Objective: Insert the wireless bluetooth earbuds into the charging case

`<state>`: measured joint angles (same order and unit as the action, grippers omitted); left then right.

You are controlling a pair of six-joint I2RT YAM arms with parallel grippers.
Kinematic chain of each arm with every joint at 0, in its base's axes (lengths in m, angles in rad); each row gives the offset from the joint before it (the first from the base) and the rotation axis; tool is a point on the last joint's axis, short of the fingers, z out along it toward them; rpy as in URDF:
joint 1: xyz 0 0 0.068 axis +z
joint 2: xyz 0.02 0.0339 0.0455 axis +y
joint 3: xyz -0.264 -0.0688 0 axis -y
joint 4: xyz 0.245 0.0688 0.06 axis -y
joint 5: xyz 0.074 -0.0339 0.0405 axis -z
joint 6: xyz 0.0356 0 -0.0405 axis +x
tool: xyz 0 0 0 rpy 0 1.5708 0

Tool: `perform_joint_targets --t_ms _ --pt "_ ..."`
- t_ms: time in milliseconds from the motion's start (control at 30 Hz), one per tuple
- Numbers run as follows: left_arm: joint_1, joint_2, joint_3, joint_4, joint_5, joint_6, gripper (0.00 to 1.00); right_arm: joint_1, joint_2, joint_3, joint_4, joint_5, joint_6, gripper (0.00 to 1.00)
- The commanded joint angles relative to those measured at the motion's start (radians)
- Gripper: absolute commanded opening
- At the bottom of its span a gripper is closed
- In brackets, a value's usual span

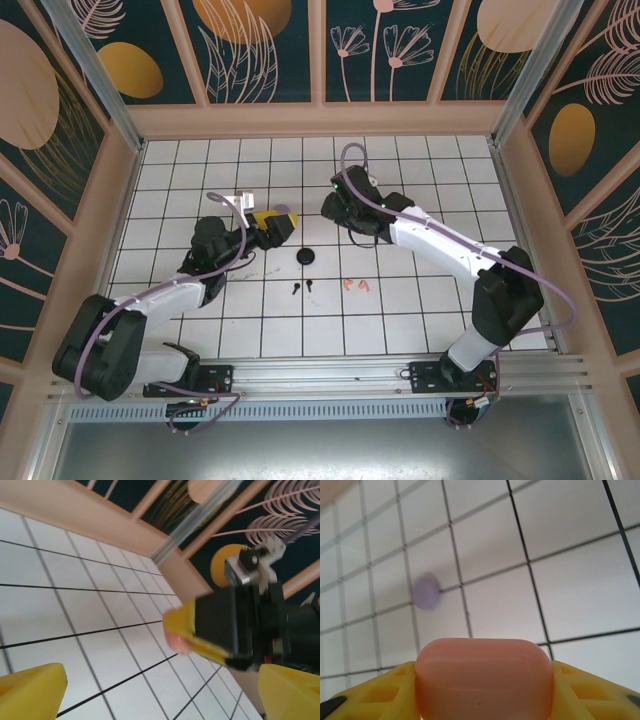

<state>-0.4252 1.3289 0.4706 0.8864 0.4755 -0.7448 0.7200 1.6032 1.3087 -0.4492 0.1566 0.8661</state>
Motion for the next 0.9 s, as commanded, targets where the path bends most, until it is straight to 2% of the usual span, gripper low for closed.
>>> perform_joint_targets --t_ms 0,167,467,867 --pt "-0.010 0.061 -0.033 0.272 0.025 -0.090 0.97 -0.028 -0.035 0.047 0.043 -0.017 0.092 0.43" --pt "-0.048 0.139 -0.022 0.414 -0.008 -0.142 0.93 -0.056 -0.058 0.031 0.129 -0.062 0.193 0.43" --pt "-0.109 0.255 0.052 0.487 -0.043 -0.169 0.77 -0.056 -0.055 0.000 0.263 -0.164 0.306 0.43" --pt "-0.133 0.367 0.149 0.550 -0.054 -0.199 0.65 -0.030 -0.086 -0.043 0.311 -0.193 0.339 0.43"
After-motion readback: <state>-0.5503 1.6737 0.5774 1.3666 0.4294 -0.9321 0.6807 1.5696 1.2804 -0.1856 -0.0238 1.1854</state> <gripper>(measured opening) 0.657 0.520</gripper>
